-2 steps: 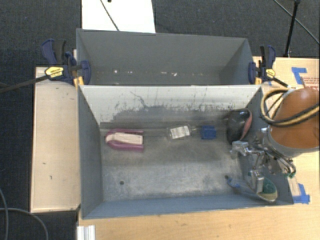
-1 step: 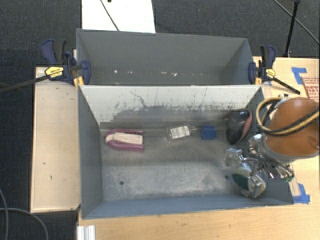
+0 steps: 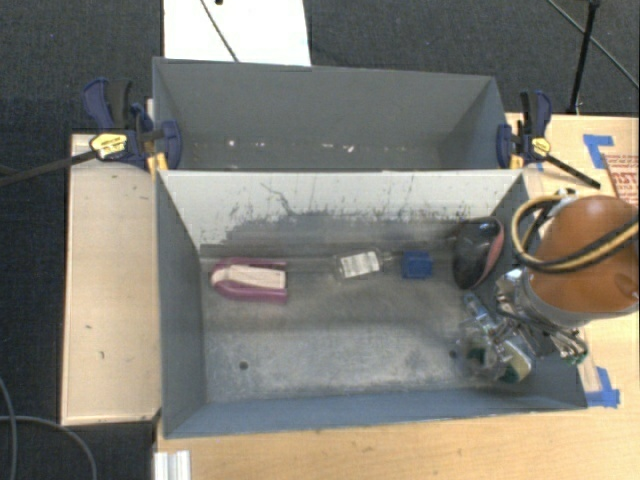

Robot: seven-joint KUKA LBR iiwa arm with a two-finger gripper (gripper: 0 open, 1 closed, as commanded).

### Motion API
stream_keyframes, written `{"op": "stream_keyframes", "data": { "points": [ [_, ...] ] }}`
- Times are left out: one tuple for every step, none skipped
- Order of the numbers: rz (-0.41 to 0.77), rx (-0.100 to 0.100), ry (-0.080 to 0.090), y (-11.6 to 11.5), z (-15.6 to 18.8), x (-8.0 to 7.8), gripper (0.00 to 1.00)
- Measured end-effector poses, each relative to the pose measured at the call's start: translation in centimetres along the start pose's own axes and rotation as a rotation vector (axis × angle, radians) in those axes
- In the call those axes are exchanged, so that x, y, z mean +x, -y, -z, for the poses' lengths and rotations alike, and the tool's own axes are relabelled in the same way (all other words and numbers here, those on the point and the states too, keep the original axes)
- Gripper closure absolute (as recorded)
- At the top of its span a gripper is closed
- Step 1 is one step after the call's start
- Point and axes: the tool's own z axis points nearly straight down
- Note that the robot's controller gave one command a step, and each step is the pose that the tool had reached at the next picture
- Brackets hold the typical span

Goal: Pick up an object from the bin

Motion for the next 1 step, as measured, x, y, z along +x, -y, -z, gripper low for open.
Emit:
{"op": "stream_keyframes", "data": {
  "points": [
    [0.572, 0.003, 0.001, 1.32, 7.98, -0.26, 1.0]
  ]
}}
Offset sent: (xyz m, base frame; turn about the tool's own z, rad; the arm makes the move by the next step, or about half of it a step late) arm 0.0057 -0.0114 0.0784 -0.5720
